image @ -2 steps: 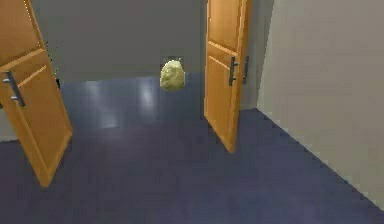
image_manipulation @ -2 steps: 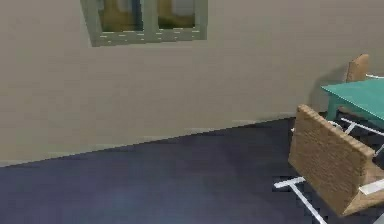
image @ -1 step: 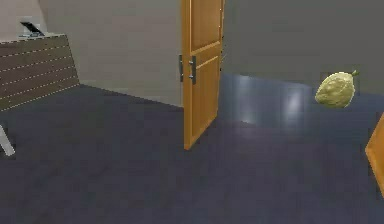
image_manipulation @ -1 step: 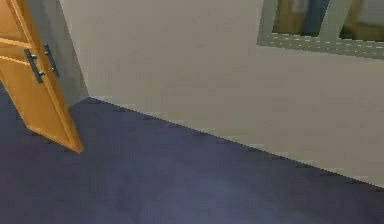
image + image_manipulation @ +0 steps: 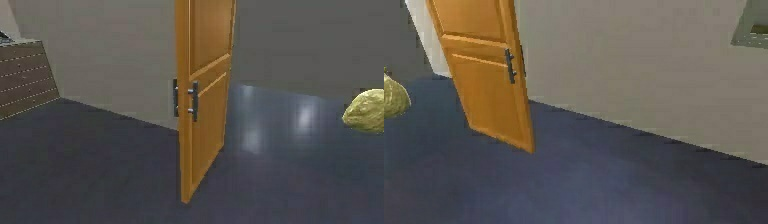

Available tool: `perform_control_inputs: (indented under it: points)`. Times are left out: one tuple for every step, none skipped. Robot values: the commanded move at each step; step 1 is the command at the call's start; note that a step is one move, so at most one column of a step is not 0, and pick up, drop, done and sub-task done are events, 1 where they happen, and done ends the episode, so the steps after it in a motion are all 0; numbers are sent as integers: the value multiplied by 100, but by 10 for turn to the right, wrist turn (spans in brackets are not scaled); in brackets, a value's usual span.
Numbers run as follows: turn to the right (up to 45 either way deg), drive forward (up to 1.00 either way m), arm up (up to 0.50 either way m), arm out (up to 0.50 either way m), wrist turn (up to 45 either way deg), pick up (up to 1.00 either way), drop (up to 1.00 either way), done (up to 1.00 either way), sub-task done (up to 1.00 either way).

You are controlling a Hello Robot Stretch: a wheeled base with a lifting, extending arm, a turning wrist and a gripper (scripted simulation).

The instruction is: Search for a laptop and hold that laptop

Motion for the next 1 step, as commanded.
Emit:
perform_control_inputs:
  points:
    - [-180, 0, 0, 0, 0, 0, 0, 0, 0]
